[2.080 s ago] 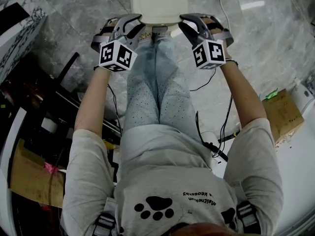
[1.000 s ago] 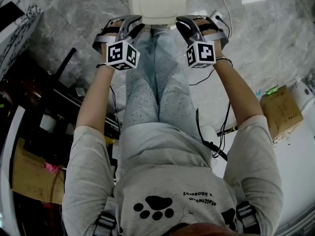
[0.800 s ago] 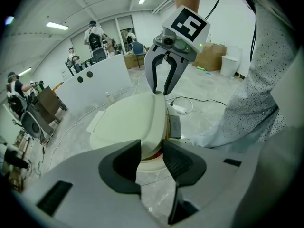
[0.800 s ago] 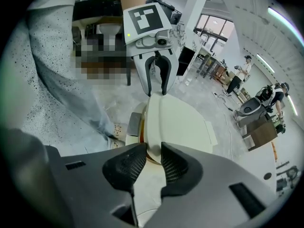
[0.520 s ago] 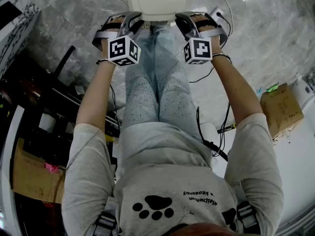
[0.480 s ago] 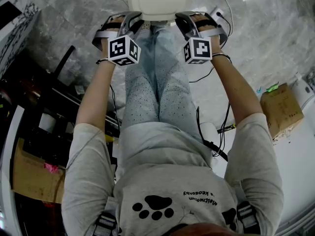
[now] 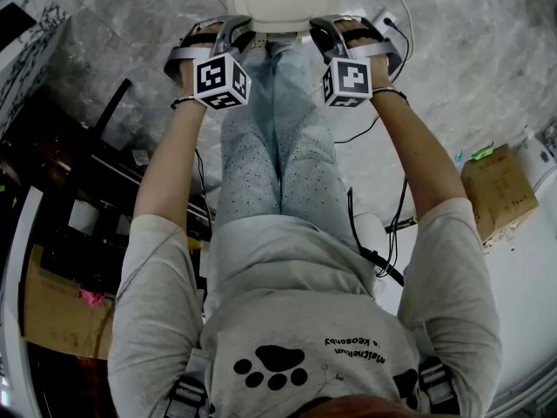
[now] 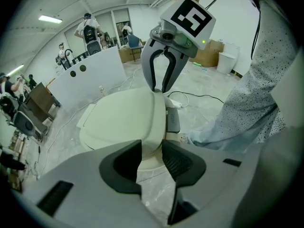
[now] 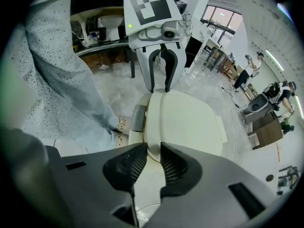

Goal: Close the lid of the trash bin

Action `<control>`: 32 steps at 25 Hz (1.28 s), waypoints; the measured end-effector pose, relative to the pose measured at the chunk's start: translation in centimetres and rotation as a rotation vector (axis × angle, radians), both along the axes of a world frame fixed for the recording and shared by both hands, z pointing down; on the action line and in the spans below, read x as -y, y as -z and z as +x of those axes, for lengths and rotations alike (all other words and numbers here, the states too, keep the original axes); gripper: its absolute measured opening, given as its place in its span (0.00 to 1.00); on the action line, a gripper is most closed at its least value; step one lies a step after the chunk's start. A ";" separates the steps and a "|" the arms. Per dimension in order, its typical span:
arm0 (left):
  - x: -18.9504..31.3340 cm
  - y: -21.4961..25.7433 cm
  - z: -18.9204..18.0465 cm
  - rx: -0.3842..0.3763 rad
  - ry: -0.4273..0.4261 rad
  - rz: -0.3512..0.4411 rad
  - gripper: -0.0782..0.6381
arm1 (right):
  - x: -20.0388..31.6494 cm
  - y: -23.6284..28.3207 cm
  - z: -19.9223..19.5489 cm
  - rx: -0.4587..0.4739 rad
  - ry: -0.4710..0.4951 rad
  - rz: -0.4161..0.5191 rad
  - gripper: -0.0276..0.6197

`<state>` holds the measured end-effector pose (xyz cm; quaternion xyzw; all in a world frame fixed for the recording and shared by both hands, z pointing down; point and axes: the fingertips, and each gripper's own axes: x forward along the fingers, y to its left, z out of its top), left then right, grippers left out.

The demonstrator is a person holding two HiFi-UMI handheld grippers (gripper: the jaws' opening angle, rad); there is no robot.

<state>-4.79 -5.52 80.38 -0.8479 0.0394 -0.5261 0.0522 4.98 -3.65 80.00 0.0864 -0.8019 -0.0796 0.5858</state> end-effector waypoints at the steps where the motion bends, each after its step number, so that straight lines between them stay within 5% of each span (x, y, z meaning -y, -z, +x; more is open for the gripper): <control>1: 0.0 -0.1 0.0 0.004 -0.002 -0.005 0.31 | 0.0 -0.2 0.0 -0.005 -0.001 -0.007 0.21; 28: -0.1 -1.9 0.3 0.070 -0.003 -0.106 0.29 | -0.2 -2.3 0.0 -0.062 -0.014 -0.164 0.18; 32: -0.2 -2.4 0.5 0.087 0.012 -0.136 0.21 | 0.2 -2.8 0.0 -0.066 -0.073 -0.200 0.11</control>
